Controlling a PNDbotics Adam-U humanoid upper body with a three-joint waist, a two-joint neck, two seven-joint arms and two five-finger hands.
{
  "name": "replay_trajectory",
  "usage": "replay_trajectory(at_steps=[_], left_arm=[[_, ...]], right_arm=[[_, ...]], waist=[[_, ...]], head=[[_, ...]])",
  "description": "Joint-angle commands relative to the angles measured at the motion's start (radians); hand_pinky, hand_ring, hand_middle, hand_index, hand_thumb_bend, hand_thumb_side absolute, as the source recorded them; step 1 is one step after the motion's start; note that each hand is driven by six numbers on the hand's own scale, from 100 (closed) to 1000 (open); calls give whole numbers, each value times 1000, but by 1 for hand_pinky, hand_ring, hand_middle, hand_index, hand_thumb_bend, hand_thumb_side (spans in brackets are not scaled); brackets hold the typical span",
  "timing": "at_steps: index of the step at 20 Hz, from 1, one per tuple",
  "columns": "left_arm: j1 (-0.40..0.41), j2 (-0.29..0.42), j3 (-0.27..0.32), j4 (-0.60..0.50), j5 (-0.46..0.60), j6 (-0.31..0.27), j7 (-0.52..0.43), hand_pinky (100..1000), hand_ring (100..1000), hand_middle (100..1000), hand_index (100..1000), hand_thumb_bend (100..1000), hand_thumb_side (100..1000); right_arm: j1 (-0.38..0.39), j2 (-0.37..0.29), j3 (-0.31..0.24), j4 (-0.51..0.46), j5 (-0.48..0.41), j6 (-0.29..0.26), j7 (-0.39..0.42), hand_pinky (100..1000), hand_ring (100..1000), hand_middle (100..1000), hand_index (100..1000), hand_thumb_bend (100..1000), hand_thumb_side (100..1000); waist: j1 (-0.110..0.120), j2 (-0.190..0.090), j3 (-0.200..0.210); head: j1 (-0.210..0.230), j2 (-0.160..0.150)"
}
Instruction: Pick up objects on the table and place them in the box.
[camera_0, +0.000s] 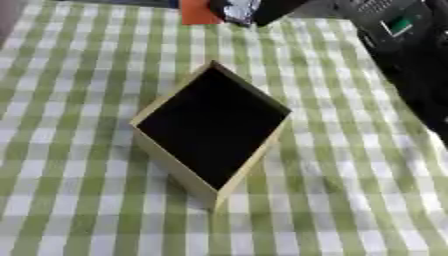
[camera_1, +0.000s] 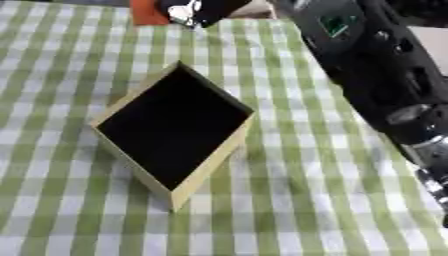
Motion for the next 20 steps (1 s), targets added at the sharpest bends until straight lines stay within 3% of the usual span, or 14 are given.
replay_trajectory(at_steps=[1,11,20], left_arm=[[0,27,9,-16,3,-1,1,794,730,775,744,470,625],[18,26,7,-16,-1,4,-8,793,725,775,744,466,631],[20,17,3,-16,-2,5,-18,793,721,775,741,460,636]], right_arm=[[22,-40,-1,-85,-23,29,9,722,702,636,776,100,506],[207,-65,6,-257,-12,67,0,701,685,631,769,100,513],[268,-36,16,-267,52,69,-17,696,684,629,766,100,517]], waist=[[10,-26,-4],[35,-31,-39],[43,-18,-48]], head=[[7,12],[47,21],[55,20]])
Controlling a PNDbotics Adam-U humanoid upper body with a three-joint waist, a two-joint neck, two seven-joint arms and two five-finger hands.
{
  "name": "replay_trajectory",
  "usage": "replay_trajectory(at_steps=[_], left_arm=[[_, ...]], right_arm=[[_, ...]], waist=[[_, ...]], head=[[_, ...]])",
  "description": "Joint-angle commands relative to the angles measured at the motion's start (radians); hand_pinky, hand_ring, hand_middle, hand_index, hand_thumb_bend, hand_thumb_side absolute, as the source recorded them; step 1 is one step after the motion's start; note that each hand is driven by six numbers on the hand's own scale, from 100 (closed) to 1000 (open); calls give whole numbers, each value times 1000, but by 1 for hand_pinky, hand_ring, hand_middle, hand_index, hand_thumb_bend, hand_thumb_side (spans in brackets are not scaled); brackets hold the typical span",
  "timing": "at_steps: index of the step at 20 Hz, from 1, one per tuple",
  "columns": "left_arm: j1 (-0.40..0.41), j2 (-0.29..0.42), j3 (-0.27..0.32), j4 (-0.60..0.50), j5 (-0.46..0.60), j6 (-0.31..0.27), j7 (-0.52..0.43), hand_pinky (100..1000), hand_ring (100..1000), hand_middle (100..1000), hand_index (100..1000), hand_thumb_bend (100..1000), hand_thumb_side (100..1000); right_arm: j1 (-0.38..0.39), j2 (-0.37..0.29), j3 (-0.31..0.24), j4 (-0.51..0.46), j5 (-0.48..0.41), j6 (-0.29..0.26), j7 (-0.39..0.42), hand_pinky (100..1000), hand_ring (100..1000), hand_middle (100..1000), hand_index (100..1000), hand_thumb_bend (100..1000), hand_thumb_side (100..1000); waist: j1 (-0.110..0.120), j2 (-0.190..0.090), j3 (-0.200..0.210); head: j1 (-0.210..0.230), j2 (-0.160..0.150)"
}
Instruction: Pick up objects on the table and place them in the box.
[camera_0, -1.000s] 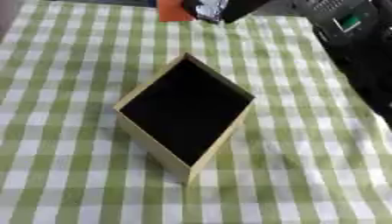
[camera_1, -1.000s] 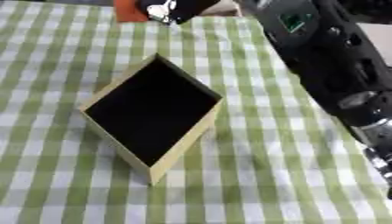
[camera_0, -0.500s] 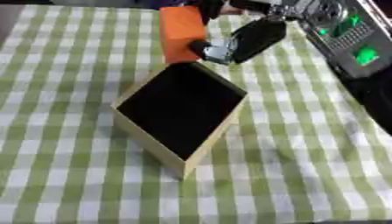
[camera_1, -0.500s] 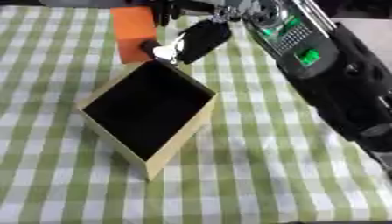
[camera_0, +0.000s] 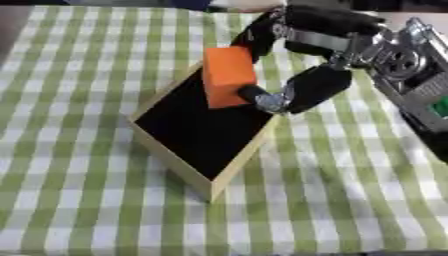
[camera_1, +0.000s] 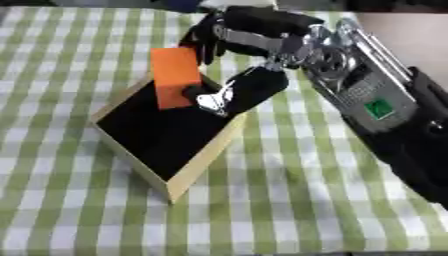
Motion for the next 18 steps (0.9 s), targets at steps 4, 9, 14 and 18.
replay_trajectory(at_steps=[4,9,14,18], left_arm=[[-5,12,-2,-16,-1,1,-11,793,720,775,740,458,639],[-8,7,-3,-16,-1,0,-13,793,718,774,738,457,641],[-11,4,-3,-16,-1,-1,-16,792,717,774,738,456,643],[-12,2,-5,-16,-2,-1,-22,792,716,774,737,455,645]], right_arm=[[8,10,8,31,45,0,-15,692,685,626,761,100,520],[25,32,23,81,81,-9,-27,690,688,626,761,100,522],[27,45,48,127,108,-27,-25,689,694,627,761,100,524],[12,57,67,159,127,-42,-23,691,699,627,760,100,523]], waist=[[2,-5,1],[3,6,6],[3,16,9],[-1,21,13]], head=[[-5,-1],[-14,-6],[-19,-11],[-25,-14]])
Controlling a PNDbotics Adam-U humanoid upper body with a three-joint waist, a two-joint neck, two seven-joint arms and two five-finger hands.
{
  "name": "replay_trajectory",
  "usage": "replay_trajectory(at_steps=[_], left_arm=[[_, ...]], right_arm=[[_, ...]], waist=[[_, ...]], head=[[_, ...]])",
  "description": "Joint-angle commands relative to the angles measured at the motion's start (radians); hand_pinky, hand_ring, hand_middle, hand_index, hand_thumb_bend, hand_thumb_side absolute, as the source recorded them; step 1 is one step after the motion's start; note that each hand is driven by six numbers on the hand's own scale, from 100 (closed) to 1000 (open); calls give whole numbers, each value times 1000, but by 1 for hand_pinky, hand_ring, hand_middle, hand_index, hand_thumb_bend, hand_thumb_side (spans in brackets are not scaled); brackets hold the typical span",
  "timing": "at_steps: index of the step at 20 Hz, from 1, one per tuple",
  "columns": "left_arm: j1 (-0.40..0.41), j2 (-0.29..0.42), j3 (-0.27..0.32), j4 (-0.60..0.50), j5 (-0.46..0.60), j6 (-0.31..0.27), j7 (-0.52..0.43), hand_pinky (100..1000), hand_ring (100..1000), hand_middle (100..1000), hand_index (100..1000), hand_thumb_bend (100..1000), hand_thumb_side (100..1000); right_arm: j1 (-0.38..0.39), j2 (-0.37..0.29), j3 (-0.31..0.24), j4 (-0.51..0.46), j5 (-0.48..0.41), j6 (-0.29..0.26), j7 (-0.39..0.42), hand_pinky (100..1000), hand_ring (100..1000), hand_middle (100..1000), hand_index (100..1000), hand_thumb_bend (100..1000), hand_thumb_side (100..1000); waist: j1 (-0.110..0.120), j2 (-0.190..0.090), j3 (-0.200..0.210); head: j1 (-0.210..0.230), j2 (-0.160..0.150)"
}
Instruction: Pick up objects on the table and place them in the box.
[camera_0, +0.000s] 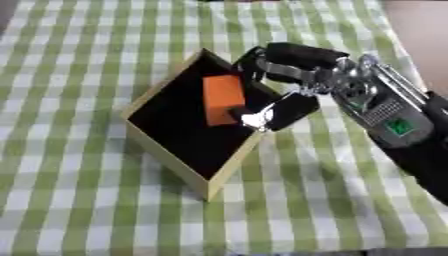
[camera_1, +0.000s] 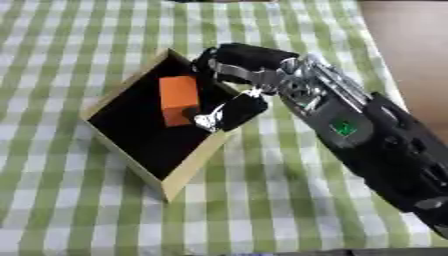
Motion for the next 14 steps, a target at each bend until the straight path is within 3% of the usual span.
replay_trajectory(at_steps=[1,4,8,14], left_arm=[[-13,6,1,-16,-1,-1,-6,792,716,774,737,455,645],[-14,4,1,-16,-1,-1,-9,792,716,774,737,456,646],[-14,3,1,-16,-2,0,-11,792,715,774,736,456,647],[-15,3,2,-16,-4,1,-12,793,716,774,737,458,647]], right_arm=[[-25,-2,8,17,20,-16,4,692,702,628,761,100,523],[-32,5,22,43,33,-27,14,697,711,641,770,115,526],[-37,11,25,61,54,-45,27,748,782,740,847,228,542],[-48,13,23,55,125,-70,64,813,849,804,885,337,575]], waist=[[0,-13,1],[-4,-11,4],[-8,-10,6],[-11,-11,7]], head=[[-7,-12],[-13,-15],[-18,-19],[-21,-17]])
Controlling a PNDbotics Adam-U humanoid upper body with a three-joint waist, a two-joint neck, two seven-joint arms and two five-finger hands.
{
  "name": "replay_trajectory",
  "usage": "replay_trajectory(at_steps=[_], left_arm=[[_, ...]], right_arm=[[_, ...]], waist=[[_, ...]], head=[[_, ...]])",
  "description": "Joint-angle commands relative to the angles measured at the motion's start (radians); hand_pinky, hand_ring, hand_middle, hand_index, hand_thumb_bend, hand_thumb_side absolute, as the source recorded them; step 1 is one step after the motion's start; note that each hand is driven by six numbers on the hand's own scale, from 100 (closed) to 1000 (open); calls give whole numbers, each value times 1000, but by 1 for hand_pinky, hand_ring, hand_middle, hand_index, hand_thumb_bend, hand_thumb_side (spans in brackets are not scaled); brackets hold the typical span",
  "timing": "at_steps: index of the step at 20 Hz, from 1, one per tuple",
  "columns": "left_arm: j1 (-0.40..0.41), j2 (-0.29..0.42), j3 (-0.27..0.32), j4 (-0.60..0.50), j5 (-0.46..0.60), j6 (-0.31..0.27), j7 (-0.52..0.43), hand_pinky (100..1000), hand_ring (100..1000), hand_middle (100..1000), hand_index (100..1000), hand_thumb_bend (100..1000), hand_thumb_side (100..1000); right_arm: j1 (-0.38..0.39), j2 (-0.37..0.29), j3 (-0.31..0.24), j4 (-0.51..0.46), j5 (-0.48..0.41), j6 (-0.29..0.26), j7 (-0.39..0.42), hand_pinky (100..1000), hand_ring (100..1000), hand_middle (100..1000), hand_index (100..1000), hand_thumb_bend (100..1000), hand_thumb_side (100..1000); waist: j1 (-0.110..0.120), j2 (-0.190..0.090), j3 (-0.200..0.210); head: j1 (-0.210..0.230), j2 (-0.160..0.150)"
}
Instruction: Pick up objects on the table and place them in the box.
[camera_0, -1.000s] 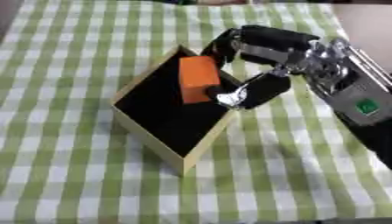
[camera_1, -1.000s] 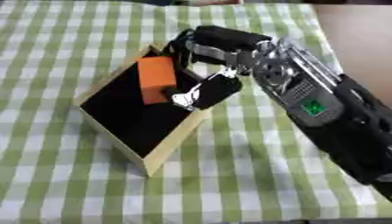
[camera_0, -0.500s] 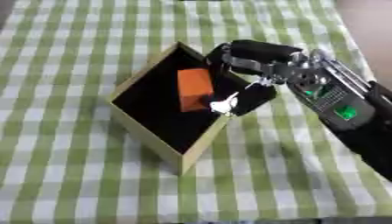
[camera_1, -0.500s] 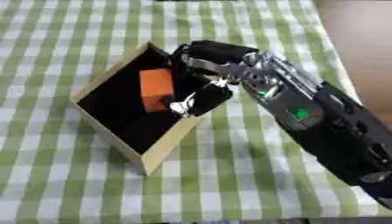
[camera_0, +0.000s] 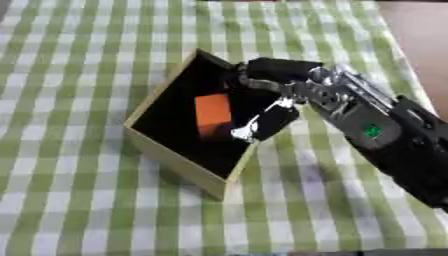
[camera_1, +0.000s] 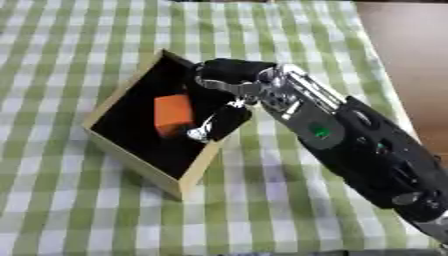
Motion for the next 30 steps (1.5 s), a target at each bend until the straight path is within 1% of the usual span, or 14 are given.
replay_trajectory(at_steps=[1,3,6,8,15,18,21,24,25,26,27,28,29,30], left_arm=[[-13,9,2,-16,-3,1,-3,792,715,774,736,458,647],[-12,8,2,-16,-4,1,-4,792,715,774,736,458,647],[-11,8,3,-16,-5,3,-5,792,715,774,736,458,648],[-12,8,2,-16,-5,4,-8,792,715,774,736,459,648],[-13,9,4,-16,-6,5,-12,792,725,776,736,461,648],[-14,9,5,-16,-7,5,-11,792,728,777,737,463,646],[-15,10,6,-16,-5,5,-8,793,730,777,738,466,645],[-12,10,9,-16,-4,6,-1,793,732,778,740,468,642],[-11,10,10,-16,-3,6,2,793,732,778,740,468,642],[-10,11,11,-16,-2,7,6,793,732,778,741,468,640],[-10,11,12,-16,-1,7,10,793,733,778,742,469,640],[-8,11,13,-16,0,7,15,793,733,778,743,470,639],[-7,12,14,-16,0,7,20,793,733,778,744,470,638],[-5,12,15,-16,1,7,25,793,733,778,744,471,637]], right_arm=[[-21,-11,-10,-11,41,-12,21,818,853,806,889,354,586],[-22,-10,-12,-17,53,-16,32,819,854,807,893,376,609],[-24,-10,-18,-42,52,-18,41,820,852,805,894,384,622],[-27,-11,-24,-62,52,-16,45,823,855,807,897,414,649],[-31,-11,-61,-130,16,15,33,808,824,792,885,366,662],[-37,-9,-95,-182,-29,40,8,801,805,783,879,339,690],[-36,-9,-136,-235,-68,68,-26,794,786,776,872,331,713],[-34,-2,-189,-257,-112,79,-95,790,769,769,860,246,742],[-32,-1,-202,-258,-127,79,-121,790,769,769,860,246,742],[-29,-1,-217,-259,-136,79,-148,786,759,765,856,219,754],[-24,0,-230,-259,-151,81,-177,784,756,764,855,214,755],[-18,1,-245,-259,-177,81,-214,770,741,756,848,127,797],[-10,0,-259,-259,-208,80,-257,766,738,750,845,169,756],[-2,-4,-276,-259,-237,80,-303,760,733,747,841,159,765]], waist=[[3,-17,1],[3,-17,1],[2,-16,2],[1,-16,1],[-1,-21,-1],[1,-25,-5],[4,-29,-7],[9,-35,-11],[11,-37,-11],[13,-39,-13],[14,-40,-14],[17,-42,-15],[19,-43,-16],[22,-43,-17]], head=[[-3,-10],[-3,-9],[-3,-8],[-2,-9],[1,-11],[0,-14],[-13,-24],[-24,-33],[-25,-35],[-26,-38],[-28,-41],[-33,-46],[-38,-51],[-43,-56]])
